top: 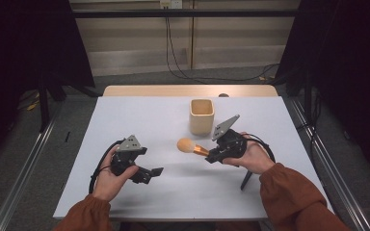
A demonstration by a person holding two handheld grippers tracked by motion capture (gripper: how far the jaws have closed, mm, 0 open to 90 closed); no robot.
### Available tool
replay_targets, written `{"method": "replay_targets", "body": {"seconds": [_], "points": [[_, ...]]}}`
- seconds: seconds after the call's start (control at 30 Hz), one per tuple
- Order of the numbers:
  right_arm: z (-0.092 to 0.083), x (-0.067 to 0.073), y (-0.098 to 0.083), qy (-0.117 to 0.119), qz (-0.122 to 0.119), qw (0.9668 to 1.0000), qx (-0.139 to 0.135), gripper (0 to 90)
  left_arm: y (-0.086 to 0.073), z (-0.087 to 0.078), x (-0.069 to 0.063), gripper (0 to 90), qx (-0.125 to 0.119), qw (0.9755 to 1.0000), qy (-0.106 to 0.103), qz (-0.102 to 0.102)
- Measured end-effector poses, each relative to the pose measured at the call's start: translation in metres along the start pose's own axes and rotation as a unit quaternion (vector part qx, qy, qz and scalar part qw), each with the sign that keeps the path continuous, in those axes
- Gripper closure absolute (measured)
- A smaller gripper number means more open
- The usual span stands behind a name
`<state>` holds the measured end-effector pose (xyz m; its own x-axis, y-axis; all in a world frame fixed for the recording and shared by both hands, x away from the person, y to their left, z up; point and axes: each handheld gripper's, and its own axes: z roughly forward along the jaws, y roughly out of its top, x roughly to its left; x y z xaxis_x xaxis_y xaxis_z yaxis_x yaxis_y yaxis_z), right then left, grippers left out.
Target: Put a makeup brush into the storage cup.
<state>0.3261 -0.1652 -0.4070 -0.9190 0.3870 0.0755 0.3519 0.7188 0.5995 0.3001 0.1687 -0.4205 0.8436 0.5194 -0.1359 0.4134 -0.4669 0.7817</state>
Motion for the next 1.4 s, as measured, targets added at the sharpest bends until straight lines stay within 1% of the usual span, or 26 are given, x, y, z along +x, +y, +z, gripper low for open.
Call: {"method": "replay_targets", "body": {"seconds": [0.1, 0.13, 0.17, 0.2, 0.23, 0.3, 0.33, 0.37, 0.43, 0.47, 0.5, 0.53, 0.57, 0.6, 0.67, 0.77, 0.83, 0.9, 0.93, 1.0, 1.03, 1.13, 1.17, 1.33, 1.37, 1.4], "points": [[0.0, 0.0, -0.003, -0.005, 0.014, 0.9997, -0.019, 75.0, 0.0, -0.002, -0.003, 4.4, -0.006, 1.0, 0.004, 0.001], [0.0, 0.0, -0.004, -0.006, 0.019, 0.9995, -0.024, 75.0, 0.0, -0.003, -0.004, 4.4, -0.004, 1.0, -0.003, 0.003], [0.001, 0.0, -0.005, -0.01, 0.023, 0.9991, -0.033, 75.0, 0.0, -0.003, -0.005, 4.4, -0.006, 1.0, -0.004, 0.003], [0.001, 0.0, -0.006, -0.013, 0.024, 0.9989, -0.039, 75.0, 0.0, -0.004, -0.007, 4.4, -0.009, 0.9999, 0.001, 0.004], [0.002, 0.0, -0.007, -0.014, 0.027, 0.9982, -0.051, 75.0, 0.0, -0.005, -0.008, 4.4, -0.009, 1.0, 0.001, 0.003], [0.003, -0.001, -0.009, -0.013, 0.034, 0.9975, -0.061, 75.0, -0.001, -0.005, -0.01, 4.4, -0.014, 0.9999, 0.001, 0.001], [0.004, -0.001, -0.01, -0.013, 0.039, 0.9966, -0.071, 75.0, -0.001, -0.005, -0.009, 4.4, -0.011, 0.9999, 0.002, 0.005], [0.004, -0.001, -0.01, -0.013, 0.042, 0.9964, -0.073, 75.0, -0.001, -0.005, -0.01, 4.4, -0.014, 0.9999, 0.003, 0.002], [0.006, -0.001, -0.012, -0.007, 0.052, 0.9949, -0.086, 75.0, -0.002, -0.004, -0.011, 4.4, -0.014, 0.9999, 0.003, 0.001], [0.006, 0.0, -0.012, -0.007, 0.054, 0.9944, -0.09, 75.0, -0.003, -0.004, -0.011, 4.4, -0.015, 0.9999, 0.0, 0.0], [0.007, 0.0, -0.013, -0.007, 0.056, 0.9941, -0.093, 75.0, -0.003, -0.004, -0.01, 4.4, -0.023, 0.9997, -0.009, -0.008], [0.007, 0.0, -0.014, -0.006, 0.058, 0.9935, -0.098, 75.0, -0.003, -0.004, -0.009, 4.4, -0.027, 0.9995, -0.01, -0.01], [0.008, 0.0, -0.015, -0.003, 0.063, 0.9924, -0.105, 75.0, -0.003, -0.005, -0.009, 4.4, -0.027, 0.9996, -0.006, -0.007], [0.008, 0.0, -0.015, -0.002, 0.063, 0.9923, -0.107, 75.0, -0.003, -0.005, -0.01, 4.4, -0.028, 0.9996, -0.001, -0.006], [0.01, 0.0, -0.017, -0.003, 0.066, 0.9912, -0.115, 75.0, -0.004, -0.005, -0.009, 4.3, -0.03, 0.9995, -0.006, -0.011], [0.011, 0.001, -0.018, -0.002, 0.063, 0.9897, -0.128, 75.0, -0.004, -0.005, -0.009, 4.3, -0.031, 0.9995, -0.003, -0.008], [0.013, 0.001, -0.02, 0.0, 0.067, 0.9875, -0.142, 75.0, -0.005, -0.005, -0.01, 4.4, -0.036, 0.9993, 0.001, -0.004], [0.015, 0.002, -0.021, 0.0, 0.069, 0.9851, -0.157, 75.0, -0.004, -0.006, -0.01, 4.4, -0.04, 0.9992, -0.001, -0.007], [0.016, 0.003, -0.022, -0.003, 0.074, 0.9831, -0.168, 75.0, -0.005, -0.006, -0.009, 4.4, -0.042, 0.9991, 0.0, -0.007], [0.018, 0.004, -0.024, -0.016, 0.076, 0.9804, -0.181, 75.0, -0.005, -0.006, -0.01, 4.4, -0.046, 0.9989, 0.004, -0.007], [0.019, 0.004, -0.024, -0.017, 0.077, 0.979, -0.188, 75.0, -0.005, -0.005, -0.01, 4.4, -0.047, 0.9988, 0.004, -0.007], [0.02, 0.006, -0.024, -0.024, 0.071, 0.9767, -0.201, 74.9, -0.005, -0.004, -0.01, 4.4, -0.053, 0.9985, 0.004, -0.007], [0.02, 0.007, -0.024, -0.022, 0.069, 0.9755, -0.208, 74.9, -0.005, -0.004, -0.011, 4.3, -0.056, 0.9984, 0.006, -0.008], [0.022, 0.009, -0.025, -0.023, 0.074, 0.9709, -0.227, 74.9, -0.005, -0.004, -0.012, 4.4, -0.068, 0.9976, 0.006, -0.012], [0.023, 0.01, -0.025, -0.021, 0.076, 0.9691, -0.234, 74.9, -0.005, -0.004, -0.013, 4.4, -0.07, 0.9975, 0.007, -0.012], [0.023, 0.01, -0.025, -0.021, 0.075, 0.9686, -0.236, 74.9, -0.006, -0.003, -0.013, 4.3, -0.074, 0.9971, 0.008, -0.012]]}}
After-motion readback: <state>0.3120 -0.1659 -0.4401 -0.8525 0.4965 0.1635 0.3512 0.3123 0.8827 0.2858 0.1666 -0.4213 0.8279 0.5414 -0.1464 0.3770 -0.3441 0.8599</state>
